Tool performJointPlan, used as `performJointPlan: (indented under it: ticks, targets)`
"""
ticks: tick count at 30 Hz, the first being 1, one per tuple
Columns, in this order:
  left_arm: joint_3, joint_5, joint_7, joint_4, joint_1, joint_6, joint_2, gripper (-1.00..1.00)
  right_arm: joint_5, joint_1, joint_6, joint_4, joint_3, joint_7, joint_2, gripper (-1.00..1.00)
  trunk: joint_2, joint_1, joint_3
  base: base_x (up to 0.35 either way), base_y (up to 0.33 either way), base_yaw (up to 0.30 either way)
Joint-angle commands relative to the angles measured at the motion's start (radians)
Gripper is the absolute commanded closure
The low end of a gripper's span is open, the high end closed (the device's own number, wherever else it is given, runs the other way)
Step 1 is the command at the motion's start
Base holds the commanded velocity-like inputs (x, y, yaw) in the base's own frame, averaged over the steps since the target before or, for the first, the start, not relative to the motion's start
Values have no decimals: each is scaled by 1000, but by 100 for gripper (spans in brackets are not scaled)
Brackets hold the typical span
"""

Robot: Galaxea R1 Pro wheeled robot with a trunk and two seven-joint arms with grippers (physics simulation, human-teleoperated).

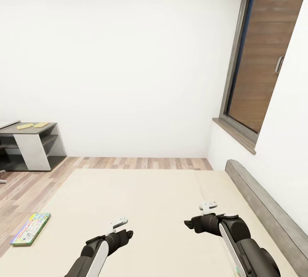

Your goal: Put all the toys in the child's room - the three board games (two on the bed and one on the table), the two jigsaw puzzles on the table, and the tennis ball on the table - inside the toy box on the table in the child's room.

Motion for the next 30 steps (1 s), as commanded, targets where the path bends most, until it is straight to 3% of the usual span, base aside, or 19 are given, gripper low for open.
performJointPlan:
  ticks: [1,30]
  targets:
    - [-1,11,9,-1,0,3,0,-100,2,0,4,-1,1,3,-1,-100,-1,0,0,0,0,0]
    - [-3,9,10,-1,0,3,0,-100,2,0,4,-1,2,3,-1,-100,-1,0,0,0,-27,0]
